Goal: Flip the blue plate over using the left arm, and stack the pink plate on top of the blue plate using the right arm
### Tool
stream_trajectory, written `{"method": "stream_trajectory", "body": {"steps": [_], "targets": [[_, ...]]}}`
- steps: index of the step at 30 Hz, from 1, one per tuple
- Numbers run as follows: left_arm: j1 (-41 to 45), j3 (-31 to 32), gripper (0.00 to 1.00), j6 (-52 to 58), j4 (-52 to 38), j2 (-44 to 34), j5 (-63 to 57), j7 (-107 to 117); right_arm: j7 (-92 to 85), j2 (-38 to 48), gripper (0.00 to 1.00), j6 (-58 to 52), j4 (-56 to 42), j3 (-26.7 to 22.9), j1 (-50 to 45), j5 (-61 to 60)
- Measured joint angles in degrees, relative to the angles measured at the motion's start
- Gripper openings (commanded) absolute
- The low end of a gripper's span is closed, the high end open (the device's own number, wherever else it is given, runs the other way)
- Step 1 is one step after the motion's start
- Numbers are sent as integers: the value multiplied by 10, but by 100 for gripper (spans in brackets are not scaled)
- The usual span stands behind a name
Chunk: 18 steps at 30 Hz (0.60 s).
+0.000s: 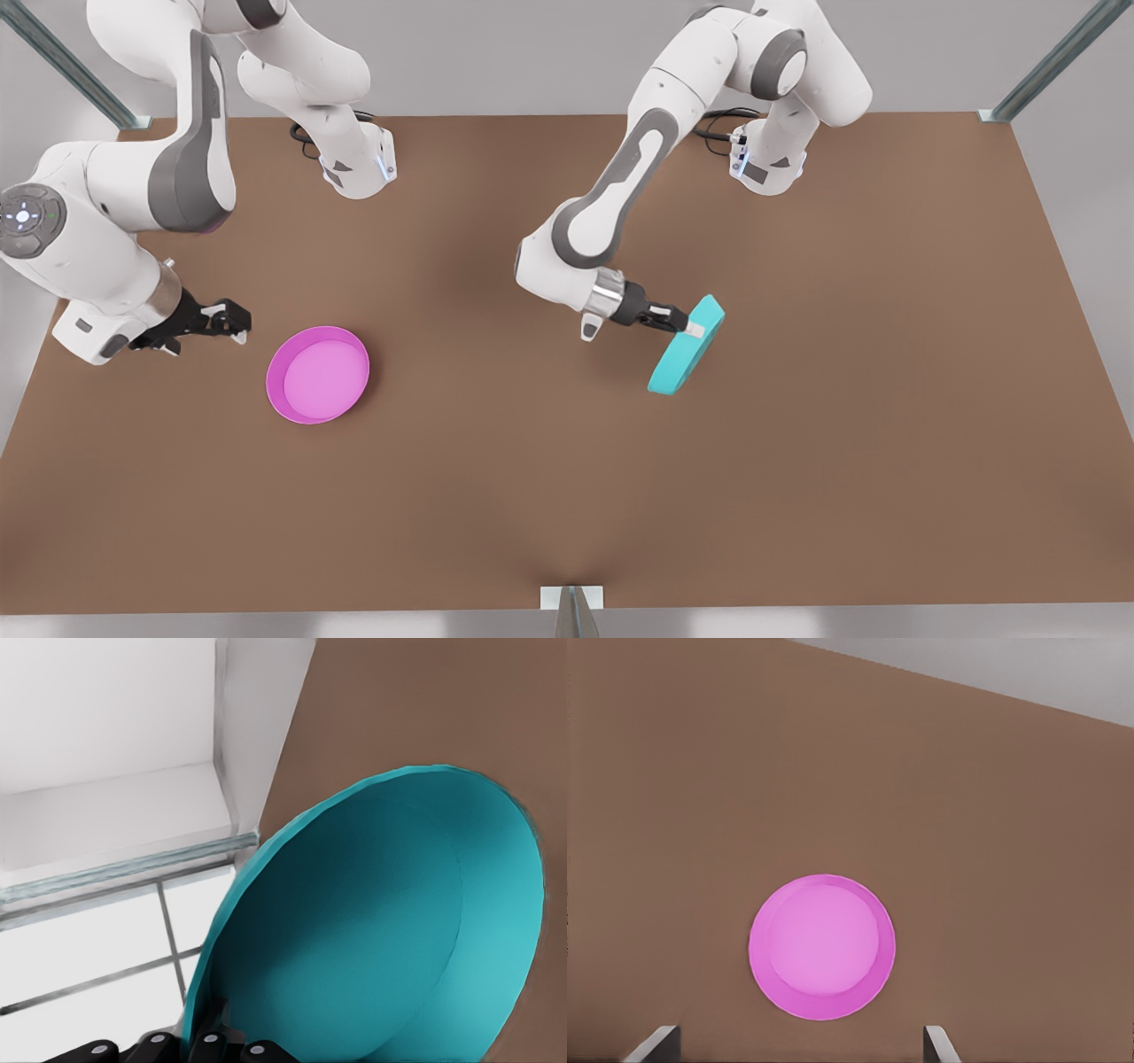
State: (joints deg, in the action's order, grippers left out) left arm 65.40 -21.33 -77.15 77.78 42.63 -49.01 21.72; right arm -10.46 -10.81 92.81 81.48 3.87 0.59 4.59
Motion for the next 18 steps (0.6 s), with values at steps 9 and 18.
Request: {"method": "stream_trajectory", "body": {"steps": [9,18], "targets": [[53,1,21,-50,9,41,-94,191,-30,4,100,-16,-3,-4,8,-3],[84,2,21,-3,26,105,-167,301,-47,9,100,-40,1,-5,15,1]]}}
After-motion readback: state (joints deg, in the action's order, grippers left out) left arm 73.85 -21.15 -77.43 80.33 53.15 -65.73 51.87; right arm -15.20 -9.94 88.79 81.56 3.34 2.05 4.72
